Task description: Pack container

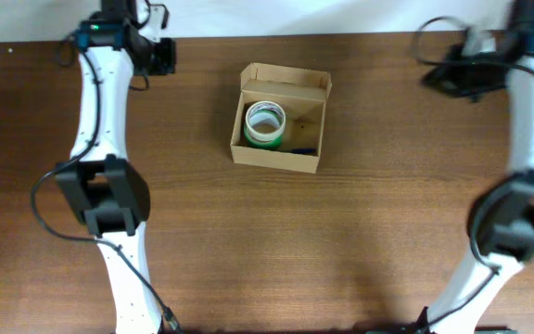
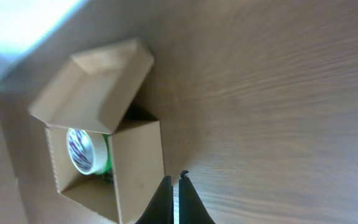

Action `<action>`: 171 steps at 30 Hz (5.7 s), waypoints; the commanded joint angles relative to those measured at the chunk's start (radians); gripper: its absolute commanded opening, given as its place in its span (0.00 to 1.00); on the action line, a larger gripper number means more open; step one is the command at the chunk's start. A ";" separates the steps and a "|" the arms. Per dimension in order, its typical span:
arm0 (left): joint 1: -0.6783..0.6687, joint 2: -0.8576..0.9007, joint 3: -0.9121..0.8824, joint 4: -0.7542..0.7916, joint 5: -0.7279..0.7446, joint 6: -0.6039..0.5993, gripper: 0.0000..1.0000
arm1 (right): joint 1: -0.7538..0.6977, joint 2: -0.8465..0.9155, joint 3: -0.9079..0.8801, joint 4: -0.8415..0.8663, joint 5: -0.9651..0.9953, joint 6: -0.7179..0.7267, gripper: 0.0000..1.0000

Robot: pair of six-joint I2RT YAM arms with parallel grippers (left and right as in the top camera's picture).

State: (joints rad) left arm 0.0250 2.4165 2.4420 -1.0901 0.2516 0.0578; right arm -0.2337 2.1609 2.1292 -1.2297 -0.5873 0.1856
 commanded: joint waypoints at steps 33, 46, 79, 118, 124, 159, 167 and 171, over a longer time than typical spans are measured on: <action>-0.103 0.279 -0.005 0.214 0.467 -0.339 0.02 | 0.264 0.365 0.001 0.423 -0.283 0.246 0.04; -0.106 0.333 -0.005 0.232 0.510 -0.380 0.02 | 0.266 0.365 0.001 0.420 -0.210 0.246 0.04; -0.068 0.228 0.142 0.626 0.844 -0.388 0.02 | 0.258 0.261 0.010 0.701 -0.537 0.208 0.04; -0.280 -0.070 0.008 -0.428 -0.058 0.012 0.02 | 0.562 -0.099 -0.243 0.010 0.338 -0.074 0.04; -0.319 -0.070 -0.111 -0.355 -0.058 0.012 0.02 | 0.562 -0.099 -0.314 0.064 0.311 -0.074 0.04; -0.212 -0.364 0.634 -0.594 -0.264 0.011 0.18 | 0.488 -0.365 0.708 -0.469 0.601 -0.078 0.04; -0.212 -0.552 0.640 -0.594 -0.267 0.011 0.99 | 0.488 -0.523 0.761 -0.463 0.600 -0.077 0.99; -0.212 -0.591 0.640 -0.597 -0.267 0.011 0.99 | 0.488 -0.571 0.761 -0.468 0.600 -0.077 0.99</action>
State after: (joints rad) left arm -0.1879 1.8381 3.0798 -1.6821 -0.0013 0.0639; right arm 0.2558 1.6150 2.8803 -1.6920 -0.0029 0.1051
